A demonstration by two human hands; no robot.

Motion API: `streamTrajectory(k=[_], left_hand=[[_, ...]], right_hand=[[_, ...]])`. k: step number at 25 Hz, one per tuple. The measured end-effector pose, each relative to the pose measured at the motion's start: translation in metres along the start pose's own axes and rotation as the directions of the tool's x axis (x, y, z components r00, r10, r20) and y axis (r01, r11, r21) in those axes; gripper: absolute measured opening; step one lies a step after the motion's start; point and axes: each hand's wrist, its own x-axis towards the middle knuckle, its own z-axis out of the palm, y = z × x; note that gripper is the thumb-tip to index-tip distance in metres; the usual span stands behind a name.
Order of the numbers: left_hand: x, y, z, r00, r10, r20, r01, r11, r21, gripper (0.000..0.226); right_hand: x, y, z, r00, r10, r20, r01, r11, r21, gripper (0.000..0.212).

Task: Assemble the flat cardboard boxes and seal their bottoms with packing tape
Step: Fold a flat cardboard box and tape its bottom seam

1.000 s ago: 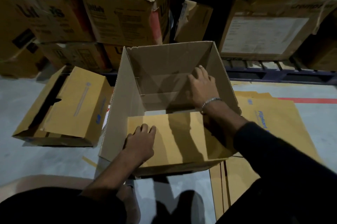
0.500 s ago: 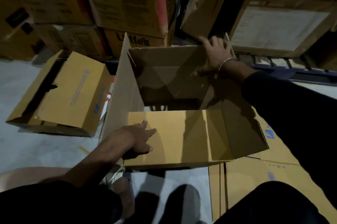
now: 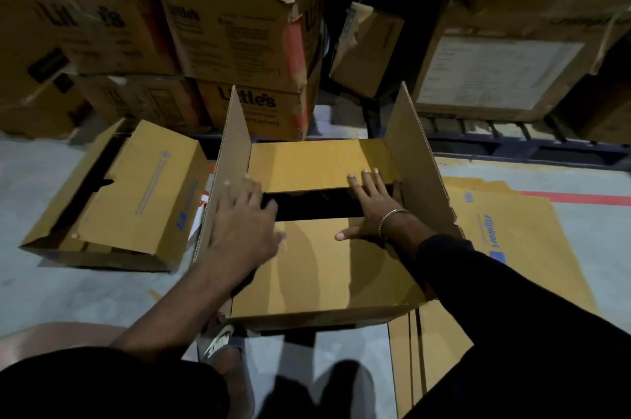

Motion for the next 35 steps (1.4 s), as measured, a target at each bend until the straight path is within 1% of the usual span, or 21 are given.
streamTrajectory(k=[2,4,6,9,10,12,15,17,18,20,21,22,23,24,25,27,29,31,32,33,35], left_hand=[[-0.002,-0.017,-0.009,0.947,-0.257,-0.195,0.235,0.964,-0.127,0.083],[-0.006,-0.024,-0.008,0.907,-0.372,-0.196,0.302,0.901,-0.313,0.09],[-0.005,-0.008,-0.005,0.941,-0.294,-0.169,0.161,0.827,-0.539,0.093],[0.003,0.042,-0.003,1.0,-0.008,-0.018,-0.009,0.62,-0.785,0.098],[0.006,0.056,0.004,0.995,0.09,0.035,-0.029,0.623,-0.781,0.094],[0.013,0.07,0.025,0.962,0.232,0.144,-0.076,0.735,-0.674,0.08],[0.019,0.073,0.052,0.91,0.334,0.246,-0.172,0.842,-0.511,0.071],[0.017,0.075,0.066,0.92,0.328,0.217,-0.214,0.881,-0.423,0.074],[0.014,0.077,0.071,0.931,0.317,0.182,-0.224,0.888,-0.402,0.075],[0.008,0.079,0.078,0.951,0.295,0.09,-0.236,0.884,-0.404,0.073],[0.004,0.08,0.081,0.961,0.273,0.053,-0.227,0.881,-0.414,0.071],[-0.002,0.081,0.083,0.973,0.229,0.03,-0.196,0.887,-0.419,0.07],[-0.007,0.082,0.085,0.988,0.155,0.019,-0.132,0.894,-0.428,0.072],[-0.011,0.081,0.086,0.998,0.056,0.028,-0.038,0.893,-0.449,0.078],[-0.015,0.081,0.087,0.997,-0.05,0.056,0.071,0.874,-0.481,0.089],[-0.019,0.077,0.091,0.964,-0.226,0.14,0.266,0.8,-0.539,0.114],[-0.02,0.074,0.093,0.923,-0.296,0.246,0.385,0.718,-0.58,0.129],[-0.022,0.072,0.096,0.904,-0.319,0.284,0.427,0.683,-0.593,0.134],[-0.022,0.071,0.097,0.895,-0.339,0.291,0.447,0.669,-0.594,0.138],[-0.021,0.069,0.098,0.877,-0.362,0.317,0.481,0.634,-0.606,0.145],[-0.018,0.062,0.1,0.822,-0.384,0.421,0.569,0.503,-0.651,0.162]], right_hand=[[0.0,-0.001,0.002,0.999,0.018,0.048,-0.02,0.999,0.03,0.146],[-0.001,-0.002,0.002,0.996,0.027,0.09,-0.03,0.999,0.031,0.142],[-0.002,-0.003,0.003,0.994,0.045,0.095,-0.046,0.999,0.011,0.139],[-0.005,-0.011,0.007,0.993,0.095,0.074,-0.093,0.995,-0.032,0.134],[-0.008,-0.014,0.008,0.991,0.107,0.076,-0.105,0.994,-0.034,0.132],[-0.019,-0.02,0.007,0.988,0.139,0.072,-0.139,0.99,-0.013,0.126],[-0.048,-0.033,-0.01,0.979,0.203,-0.001,-0.202,0.977,-0.068,0.106],[-0.078,-0.052,-0.028,0.959,0.19,-0.208,-0.209,0.975,-0.075,0.091],[-0.097,-0.06,-0.038,0.911,0.182,-0.371,-0.213,0.976,-0.045,0.085],[-0.136,-0.063,-0.061,0.741,0.277,-0.611,-0.306,0.95,0.059,0.081],[-0.154,-0.055,-0.071,0.695,0.386,-0.607,-0.365,0.916,0.165,0.081],[-0.17,-0.046,-0.081,0.705,0.498,-0.505,-0.398,0.867,0.299,0.08],[-0.18,-0.037,-0.089,0.749,0.563,-0.349,-0.403,0.805,0.435,0.075],[-0.185,-0.032,-0.093,0.8,0.558,-0.221,-0.375,0.752,0.542,0.065],[-0.185,-0.032,-0.091,0.841,0.509,-0.182,-0.313,0.733,0.604,0.053],[-0.177,-0.042,-0.076,0.876,0.415,-0.246,-0.16,0.731,0.663,0.036],[-0.166,-0.051,-0.048,0.921,0.334,-0.202,-0.112,0.722,0.683,0.029],[-0.149,-0.046,-0.008,0.953,0.284,-0.103,-0.161,0.767,0.621,0.026],[-0.141,-0.042,0.01,0.956,0.29,-0.043,-0.217,0.798,0.562,0.033],[-0.134,-0.035,0.024,0.946,0.323,0.003,-0.283,0.823,0.492,0.052],[-0.123,-0.021,0.045,0.884,0.461,0.073,-0.449,0.797,0.404,0.107]])
